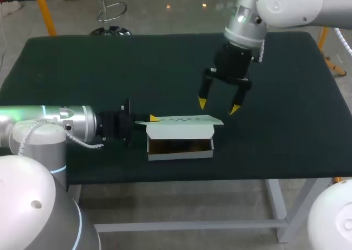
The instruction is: Assemble the packaging by folding the flat box into shape, placing the metal phone stand inside, and closing the box properly
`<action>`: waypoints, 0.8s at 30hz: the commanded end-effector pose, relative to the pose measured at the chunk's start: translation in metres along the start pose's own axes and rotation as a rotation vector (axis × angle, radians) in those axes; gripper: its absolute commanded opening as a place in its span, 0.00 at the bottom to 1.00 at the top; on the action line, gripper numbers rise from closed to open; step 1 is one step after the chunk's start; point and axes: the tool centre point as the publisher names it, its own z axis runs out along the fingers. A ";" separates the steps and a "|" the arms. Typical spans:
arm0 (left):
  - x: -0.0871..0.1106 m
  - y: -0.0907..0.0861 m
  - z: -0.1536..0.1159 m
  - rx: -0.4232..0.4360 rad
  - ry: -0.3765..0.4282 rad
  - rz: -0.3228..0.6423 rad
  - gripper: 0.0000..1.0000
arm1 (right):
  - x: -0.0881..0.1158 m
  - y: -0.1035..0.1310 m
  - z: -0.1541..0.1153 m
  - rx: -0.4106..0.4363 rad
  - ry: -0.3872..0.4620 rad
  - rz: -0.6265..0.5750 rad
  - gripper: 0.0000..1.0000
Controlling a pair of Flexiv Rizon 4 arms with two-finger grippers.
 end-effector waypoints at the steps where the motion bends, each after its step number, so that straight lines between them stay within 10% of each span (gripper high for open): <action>1: 0.005 0.001 0.001 0.010 -0.005 0.010 0.00 | -0.005 -0.001 0.004 -0.045 0.022 -0.007 0.78; 24: 0.013 0.001 0.007 0.026 -0.016 0.046 0.00 | -0.005 0.006 0.039 -0.035 0.033 -0.108 0.48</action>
